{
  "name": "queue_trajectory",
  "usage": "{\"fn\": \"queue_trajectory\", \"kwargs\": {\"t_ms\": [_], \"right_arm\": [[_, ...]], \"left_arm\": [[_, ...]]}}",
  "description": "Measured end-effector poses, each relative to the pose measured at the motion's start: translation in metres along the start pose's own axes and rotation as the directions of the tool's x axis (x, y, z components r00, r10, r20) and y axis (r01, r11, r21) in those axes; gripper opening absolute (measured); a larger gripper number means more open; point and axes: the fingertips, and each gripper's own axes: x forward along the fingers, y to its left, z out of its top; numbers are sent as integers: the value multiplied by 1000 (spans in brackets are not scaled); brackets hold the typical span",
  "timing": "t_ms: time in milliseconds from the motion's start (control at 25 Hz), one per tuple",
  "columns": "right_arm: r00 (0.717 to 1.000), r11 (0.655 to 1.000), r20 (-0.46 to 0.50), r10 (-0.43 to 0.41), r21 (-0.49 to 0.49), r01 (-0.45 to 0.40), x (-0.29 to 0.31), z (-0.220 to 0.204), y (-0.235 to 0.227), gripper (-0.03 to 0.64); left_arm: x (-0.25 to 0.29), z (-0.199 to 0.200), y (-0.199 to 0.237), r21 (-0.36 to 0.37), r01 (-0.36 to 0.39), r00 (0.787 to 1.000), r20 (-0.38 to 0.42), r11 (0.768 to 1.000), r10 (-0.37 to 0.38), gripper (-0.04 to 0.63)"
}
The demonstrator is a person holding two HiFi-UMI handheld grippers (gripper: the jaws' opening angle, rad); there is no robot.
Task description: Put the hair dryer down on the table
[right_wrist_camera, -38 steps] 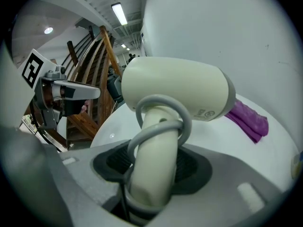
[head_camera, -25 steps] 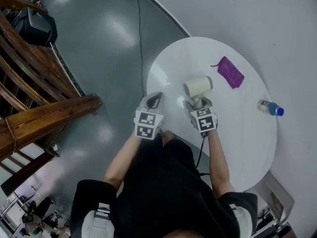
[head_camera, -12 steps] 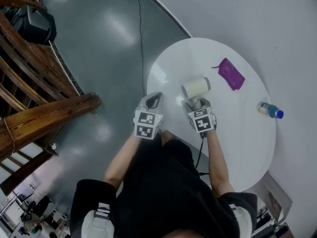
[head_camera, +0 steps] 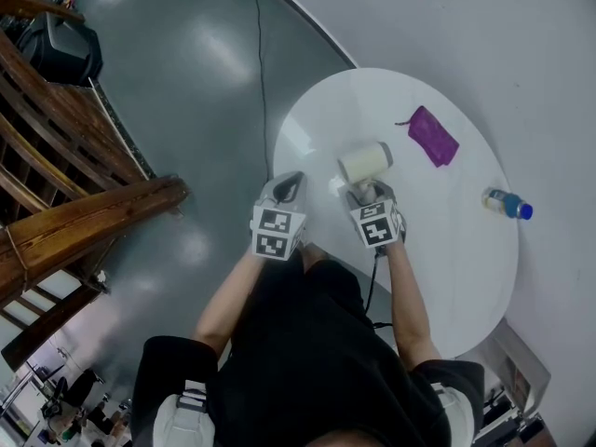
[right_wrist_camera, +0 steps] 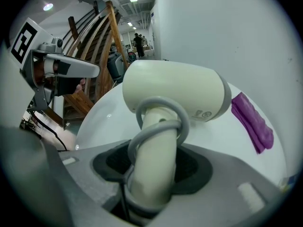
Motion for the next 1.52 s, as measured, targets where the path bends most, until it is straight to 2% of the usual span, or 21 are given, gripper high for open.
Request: {"fn": "queue_trajectory", "kwargs": {"t_ms": [1120, 1520], "right_arm": [[995, 1000, -95, -3, 10, 4, 4, -2, 3, 248], [996, 1000, -84, -14, 20, 16, 1, -1, 2, 253]], "left_arm": [[-21, -5, -1, 3, -4, 1000, 17, 1000, 4, 8], [-25, -10, -5, 13, 7, 1000, 10, 1000, -7, 8]]}}
